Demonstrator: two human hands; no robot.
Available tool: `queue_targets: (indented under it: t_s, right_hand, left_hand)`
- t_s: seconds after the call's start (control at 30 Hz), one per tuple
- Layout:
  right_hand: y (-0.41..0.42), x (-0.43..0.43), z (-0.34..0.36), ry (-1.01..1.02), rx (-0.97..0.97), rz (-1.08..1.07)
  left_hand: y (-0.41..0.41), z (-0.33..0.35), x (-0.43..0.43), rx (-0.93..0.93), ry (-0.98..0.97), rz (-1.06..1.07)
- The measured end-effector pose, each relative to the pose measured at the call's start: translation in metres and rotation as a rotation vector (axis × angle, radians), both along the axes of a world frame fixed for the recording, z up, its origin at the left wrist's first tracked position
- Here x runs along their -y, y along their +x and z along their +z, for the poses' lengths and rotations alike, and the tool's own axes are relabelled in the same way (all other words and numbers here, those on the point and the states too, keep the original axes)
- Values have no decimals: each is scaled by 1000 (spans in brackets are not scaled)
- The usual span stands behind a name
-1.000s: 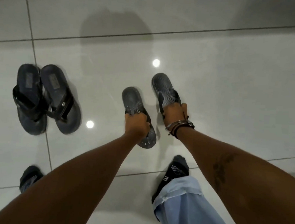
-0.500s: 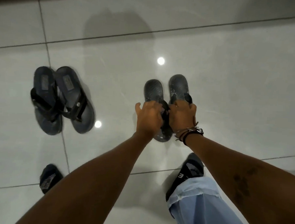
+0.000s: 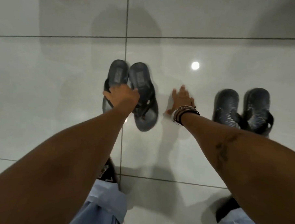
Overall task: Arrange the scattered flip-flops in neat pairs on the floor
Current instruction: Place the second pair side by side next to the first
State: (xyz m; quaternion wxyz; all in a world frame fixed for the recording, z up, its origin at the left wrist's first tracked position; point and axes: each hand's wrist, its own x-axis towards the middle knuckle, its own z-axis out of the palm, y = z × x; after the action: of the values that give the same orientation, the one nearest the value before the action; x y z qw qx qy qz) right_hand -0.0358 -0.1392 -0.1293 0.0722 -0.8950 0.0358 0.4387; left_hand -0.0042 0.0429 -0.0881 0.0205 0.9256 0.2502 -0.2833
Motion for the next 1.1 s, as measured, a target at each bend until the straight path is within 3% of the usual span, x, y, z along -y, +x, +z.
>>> queue_targets:
  t_s: [0.13,0.33,0.57,0.73,1.1]
  right_hand:
    - [-7,-15,-15,-154,119,10]
    - [-6,-12,-19,-147,134,13]
    - [-7,-7,-28,-157,131,42]
    - [-8,-4,-28,-128,143,52]
    - [-6,-5,-23,-132,109,78]
  left_hand:
    - [3,-19,1,-140,-9,-115]
    - [1,-31,1,-70,-30,-166]
    - [4,-30,5,-225,7,-308]
    - [-5,-29,18,-314,-23,-290]
    - [0,-23,9,-74,-70,-148]
